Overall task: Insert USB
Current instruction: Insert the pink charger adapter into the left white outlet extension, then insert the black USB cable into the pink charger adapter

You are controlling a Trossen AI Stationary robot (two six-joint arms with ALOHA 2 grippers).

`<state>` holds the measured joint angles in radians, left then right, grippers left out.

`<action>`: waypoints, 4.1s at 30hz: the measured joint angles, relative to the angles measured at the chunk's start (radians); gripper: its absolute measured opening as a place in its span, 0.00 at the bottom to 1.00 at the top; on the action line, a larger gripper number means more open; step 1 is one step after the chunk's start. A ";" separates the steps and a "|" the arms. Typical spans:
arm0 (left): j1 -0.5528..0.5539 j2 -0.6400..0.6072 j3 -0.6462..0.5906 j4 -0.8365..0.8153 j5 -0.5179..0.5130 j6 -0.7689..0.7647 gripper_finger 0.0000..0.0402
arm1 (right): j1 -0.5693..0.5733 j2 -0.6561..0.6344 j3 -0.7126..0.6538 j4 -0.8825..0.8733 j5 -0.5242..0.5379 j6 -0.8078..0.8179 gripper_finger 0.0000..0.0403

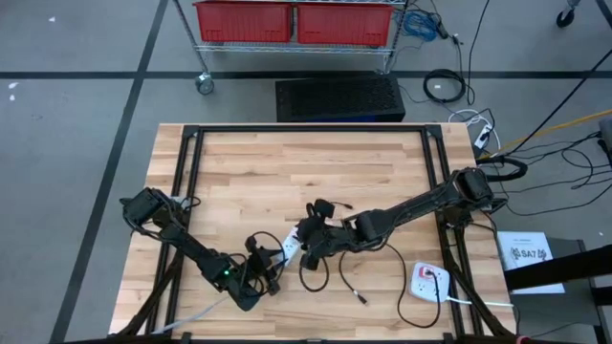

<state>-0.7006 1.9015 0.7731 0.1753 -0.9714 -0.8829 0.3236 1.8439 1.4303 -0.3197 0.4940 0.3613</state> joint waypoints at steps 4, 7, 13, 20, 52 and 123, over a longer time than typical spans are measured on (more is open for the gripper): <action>0.000 0.000 0.000 0.000 0.000 0.000 0.38 | -0.014 0.000 0.000 -0.002 -0.005 -0.045 0.19; 0.000 0.000 0.000 0.000 0.000 0.000 0.38 | -0.021 0.000 0.000 -0.009 -0.012 -0.069 0.06; 0.000 0.000 0.000 0.000 0.000 0.000 0.38 | -0.024 0.000 0.000 -0.039 -0.025 -0.070 0.03; 0.000 0.000 0.000 0.000 0.000 0.000 0.38 | -0.024 0.006 -0.016 -0.112 -0.020 -0.064 0.00; 0.000 0.000 0.000 -0.001 -0.007 0.005 0.38 | -0.043 0.135 -0.083 0.117 -0.034 -0.022 0.00; 0.011 0.000 0.000 0.001 0.011 0.024 0.38 | -0.531 -0.077 -0.337 -0.274 -0.549 -0.359 0.52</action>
<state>-0.6896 1.9011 0.7731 0.1761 -0.9600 -0.8585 -0.2074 1.7669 1.0931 -0.5935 -0.0553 0.0022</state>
